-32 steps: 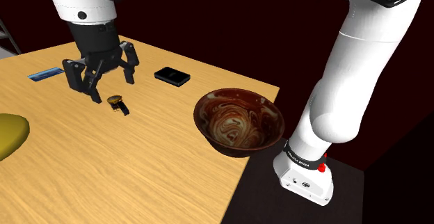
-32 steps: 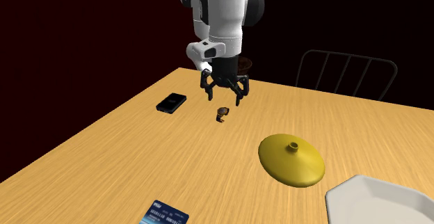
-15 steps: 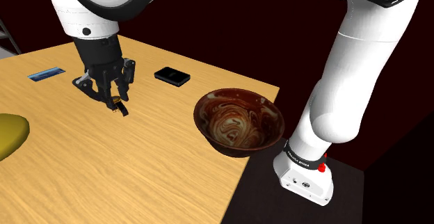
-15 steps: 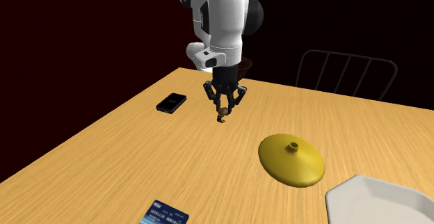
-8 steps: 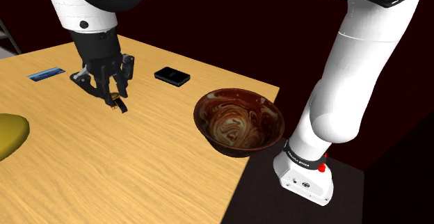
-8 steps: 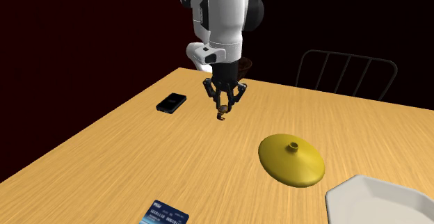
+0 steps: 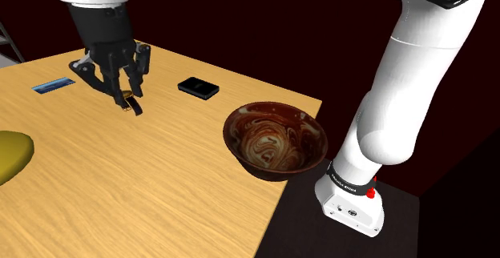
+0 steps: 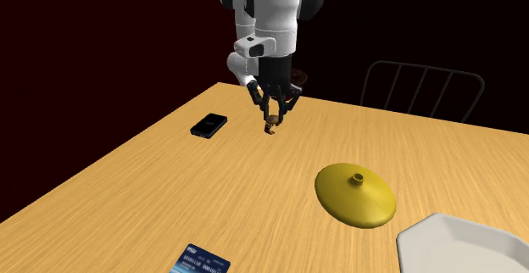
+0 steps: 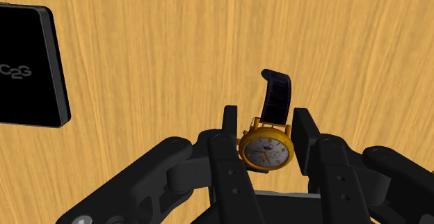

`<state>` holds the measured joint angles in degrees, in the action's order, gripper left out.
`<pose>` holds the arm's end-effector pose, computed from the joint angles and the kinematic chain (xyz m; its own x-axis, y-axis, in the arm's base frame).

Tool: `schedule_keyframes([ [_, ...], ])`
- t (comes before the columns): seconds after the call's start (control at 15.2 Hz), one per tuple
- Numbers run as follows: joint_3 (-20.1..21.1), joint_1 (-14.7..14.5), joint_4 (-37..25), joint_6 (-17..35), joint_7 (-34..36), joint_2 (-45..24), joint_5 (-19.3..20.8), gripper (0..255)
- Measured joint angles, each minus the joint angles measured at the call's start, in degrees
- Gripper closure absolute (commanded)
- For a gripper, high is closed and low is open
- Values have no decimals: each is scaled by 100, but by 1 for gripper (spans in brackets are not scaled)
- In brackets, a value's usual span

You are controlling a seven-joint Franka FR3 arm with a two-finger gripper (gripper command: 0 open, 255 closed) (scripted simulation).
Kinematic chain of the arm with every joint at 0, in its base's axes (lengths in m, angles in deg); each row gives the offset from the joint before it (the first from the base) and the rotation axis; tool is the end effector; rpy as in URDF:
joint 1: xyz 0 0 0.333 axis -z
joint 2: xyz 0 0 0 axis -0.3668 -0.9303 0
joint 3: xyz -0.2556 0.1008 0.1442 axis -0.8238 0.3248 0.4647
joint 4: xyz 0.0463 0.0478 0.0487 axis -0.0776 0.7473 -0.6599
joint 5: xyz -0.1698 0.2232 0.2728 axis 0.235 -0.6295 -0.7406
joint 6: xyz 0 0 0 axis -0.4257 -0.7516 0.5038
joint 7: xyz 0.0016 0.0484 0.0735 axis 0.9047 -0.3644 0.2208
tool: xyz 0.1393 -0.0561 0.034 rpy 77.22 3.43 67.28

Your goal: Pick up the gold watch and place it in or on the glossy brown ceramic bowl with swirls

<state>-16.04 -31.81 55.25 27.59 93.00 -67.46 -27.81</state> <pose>0.4412 0.3834 0.4846 0.9770 0.2130 -0.0044 0.2130 -0.9770 0.0016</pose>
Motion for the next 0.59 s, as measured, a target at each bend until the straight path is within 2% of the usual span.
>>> schedule_keyframes([
  [0.59, 28, -49, -792, -717, 43, -88, 44, 255],
])
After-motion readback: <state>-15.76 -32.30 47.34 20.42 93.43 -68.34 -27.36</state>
